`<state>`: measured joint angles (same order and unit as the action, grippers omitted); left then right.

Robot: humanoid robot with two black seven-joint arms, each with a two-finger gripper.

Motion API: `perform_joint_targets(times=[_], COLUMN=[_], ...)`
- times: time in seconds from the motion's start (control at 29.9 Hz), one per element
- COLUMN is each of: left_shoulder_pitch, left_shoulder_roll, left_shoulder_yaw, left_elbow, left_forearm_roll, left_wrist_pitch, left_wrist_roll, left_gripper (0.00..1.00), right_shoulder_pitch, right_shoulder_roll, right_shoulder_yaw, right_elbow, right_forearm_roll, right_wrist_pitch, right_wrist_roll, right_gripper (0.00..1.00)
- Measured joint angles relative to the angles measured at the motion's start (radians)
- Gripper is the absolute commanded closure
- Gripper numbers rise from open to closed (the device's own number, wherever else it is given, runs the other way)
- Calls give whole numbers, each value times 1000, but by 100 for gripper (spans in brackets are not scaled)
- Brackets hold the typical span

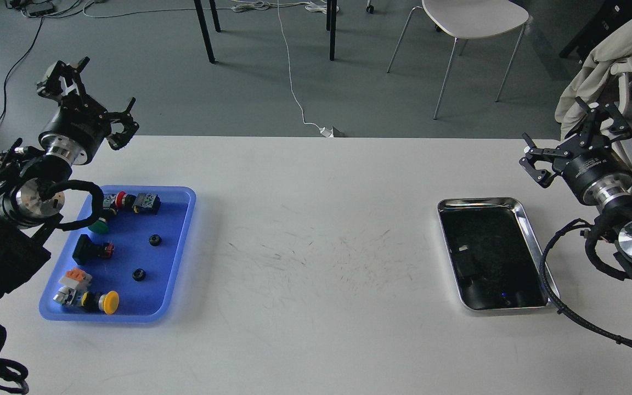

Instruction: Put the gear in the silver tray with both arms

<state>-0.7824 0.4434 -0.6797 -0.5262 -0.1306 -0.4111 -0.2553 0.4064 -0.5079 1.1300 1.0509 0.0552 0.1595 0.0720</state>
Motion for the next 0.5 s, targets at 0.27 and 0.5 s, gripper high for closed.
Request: perform_joint_targets(times=[0.27,0.5], left_shoulder_pitch=[0,1], left_shoulder_roll=[36,41], left_shoulder_yaw=[1,3], left_elbow=[-67,-78], left_forearm_roll=[3,8], left_wrist_pitch=[10,11], left_wrist_roll=[3,4], left_gripper=[1,1], right_shoulder_pitch=[-1,-1], right_shoulder_roll=[-1,-1], right_shoulder_yaw=[2,0], right_elbow=[3,4], right_forearm_roll=[1,2], right_wrist_pitch=[0,0], right_wrist_roll=[0,0], right_gripper=[0,0])
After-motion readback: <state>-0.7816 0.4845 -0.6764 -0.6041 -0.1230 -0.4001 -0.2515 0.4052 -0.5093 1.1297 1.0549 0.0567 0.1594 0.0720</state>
